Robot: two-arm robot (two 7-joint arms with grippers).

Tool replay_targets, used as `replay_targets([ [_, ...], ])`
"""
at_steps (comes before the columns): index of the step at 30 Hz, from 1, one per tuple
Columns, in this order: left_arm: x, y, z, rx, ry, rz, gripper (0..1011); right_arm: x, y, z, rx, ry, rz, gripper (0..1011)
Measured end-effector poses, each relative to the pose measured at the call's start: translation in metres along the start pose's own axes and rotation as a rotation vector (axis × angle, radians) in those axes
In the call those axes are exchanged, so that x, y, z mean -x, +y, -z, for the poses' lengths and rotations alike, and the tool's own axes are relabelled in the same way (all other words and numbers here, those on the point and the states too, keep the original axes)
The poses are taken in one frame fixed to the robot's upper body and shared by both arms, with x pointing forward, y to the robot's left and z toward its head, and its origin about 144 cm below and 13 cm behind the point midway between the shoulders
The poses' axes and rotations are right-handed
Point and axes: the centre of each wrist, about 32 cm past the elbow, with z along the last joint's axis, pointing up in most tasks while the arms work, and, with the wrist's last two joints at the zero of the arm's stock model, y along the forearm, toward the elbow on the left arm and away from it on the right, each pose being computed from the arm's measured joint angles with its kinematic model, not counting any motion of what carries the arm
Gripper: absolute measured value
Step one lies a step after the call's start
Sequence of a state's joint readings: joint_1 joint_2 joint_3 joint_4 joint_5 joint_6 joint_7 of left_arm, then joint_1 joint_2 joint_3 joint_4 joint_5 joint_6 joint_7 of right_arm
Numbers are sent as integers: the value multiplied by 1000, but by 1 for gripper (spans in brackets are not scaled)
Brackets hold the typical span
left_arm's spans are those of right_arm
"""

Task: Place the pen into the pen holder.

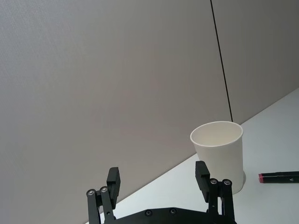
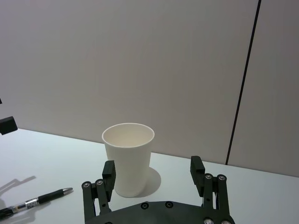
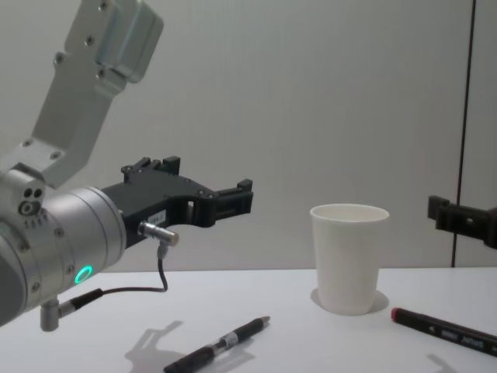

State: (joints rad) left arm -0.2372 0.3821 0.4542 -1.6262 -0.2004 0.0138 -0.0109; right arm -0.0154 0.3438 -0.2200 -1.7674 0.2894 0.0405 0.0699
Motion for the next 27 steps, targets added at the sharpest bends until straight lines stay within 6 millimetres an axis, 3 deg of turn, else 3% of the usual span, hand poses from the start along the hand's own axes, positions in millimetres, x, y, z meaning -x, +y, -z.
replay_targets([
  [27,0,0,0,0,0,0,1001,-36,-30,-12,82,-55,92,1001],
])
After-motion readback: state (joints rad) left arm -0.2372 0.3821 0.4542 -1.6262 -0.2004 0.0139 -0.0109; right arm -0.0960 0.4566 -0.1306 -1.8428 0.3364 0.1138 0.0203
